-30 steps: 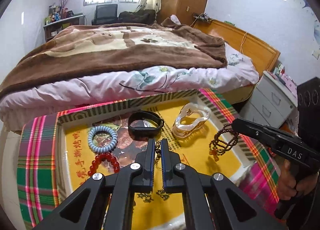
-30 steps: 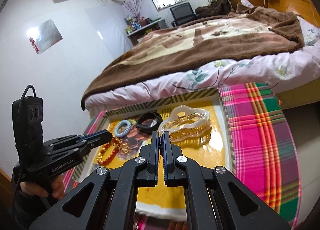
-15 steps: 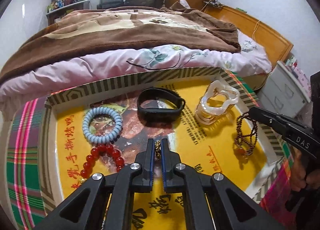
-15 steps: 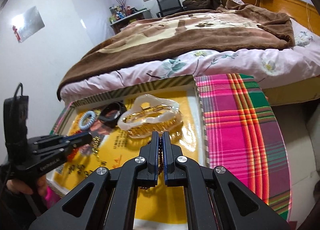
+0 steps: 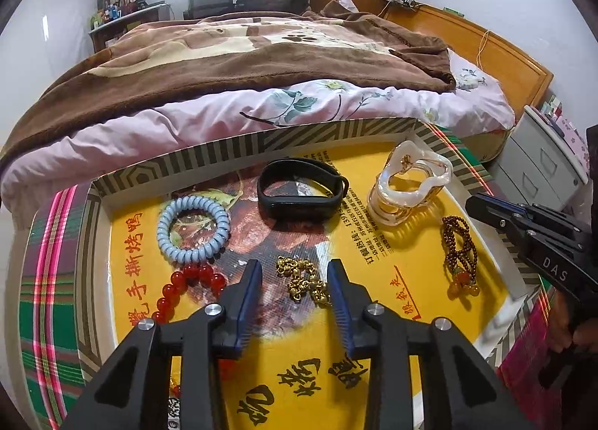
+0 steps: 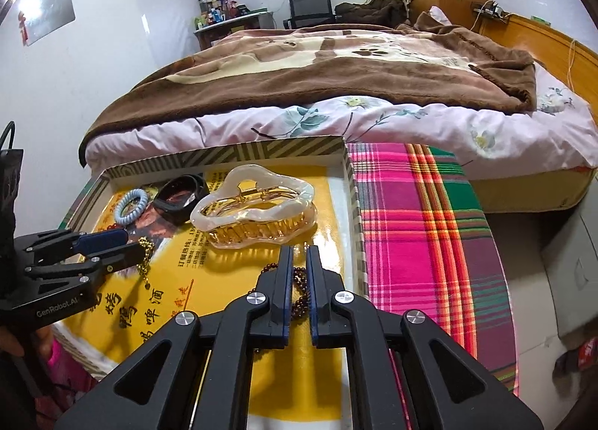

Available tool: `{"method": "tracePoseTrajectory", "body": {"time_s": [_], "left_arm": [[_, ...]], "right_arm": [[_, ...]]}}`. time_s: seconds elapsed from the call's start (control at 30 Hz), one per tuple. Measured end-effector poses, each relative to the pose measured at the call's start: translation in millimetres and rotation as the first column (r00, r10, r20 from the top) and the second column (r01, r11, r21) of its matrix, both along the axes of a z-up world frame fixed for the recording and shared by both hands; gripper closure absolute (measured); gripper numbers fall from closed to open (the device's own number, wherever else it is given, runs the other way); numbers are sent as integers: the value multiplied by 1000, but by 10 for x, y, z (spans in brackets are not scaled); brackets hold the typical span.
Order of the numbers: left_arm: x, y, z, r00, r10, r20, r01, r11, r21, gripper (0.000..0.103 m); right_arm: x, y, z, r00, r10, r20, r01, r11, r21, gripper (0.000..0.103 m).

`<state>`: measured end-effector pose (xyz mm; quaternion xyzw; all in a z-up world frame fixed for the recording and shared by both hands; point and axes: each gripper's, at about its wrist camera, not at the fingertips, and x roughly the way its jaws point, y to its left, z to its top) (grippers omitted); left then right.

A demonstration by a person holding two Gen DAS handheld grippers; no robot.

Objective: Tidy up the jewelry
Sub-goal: 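Open the left tool to drop the gold chain while the right tool releases the dark beads onto the lid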

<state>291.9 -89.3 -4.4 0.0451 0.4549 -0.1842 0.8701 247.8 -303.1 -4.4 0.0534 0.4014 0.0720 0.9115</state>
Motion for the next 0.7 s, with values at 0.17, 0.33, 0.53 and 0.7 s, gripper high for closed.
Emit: {"method": "tracePoseTrajectory", "body": {"time_s": [0.17,0.33,0.53,0.7], "left_arm": [[-27,6,32,1000,-1,4,1,1000,2,51],[-82,29,113,1000,5,22,-5,1000,1,43],[-234,77,261,998,11,55,-10,1000,-5,36],[-417,143,413,996,20,83,-18,1000,-21,33]], "right_arm": [[-14,12,16,1000,-1,3,1,1000,1,87],[-46,27,44,1000,5,10,-6,1000,25,62],[-160,49,153,999,10,45,-12,999,45,60],[-338,70,270,997,13,75,-18,998,68,59]]}}
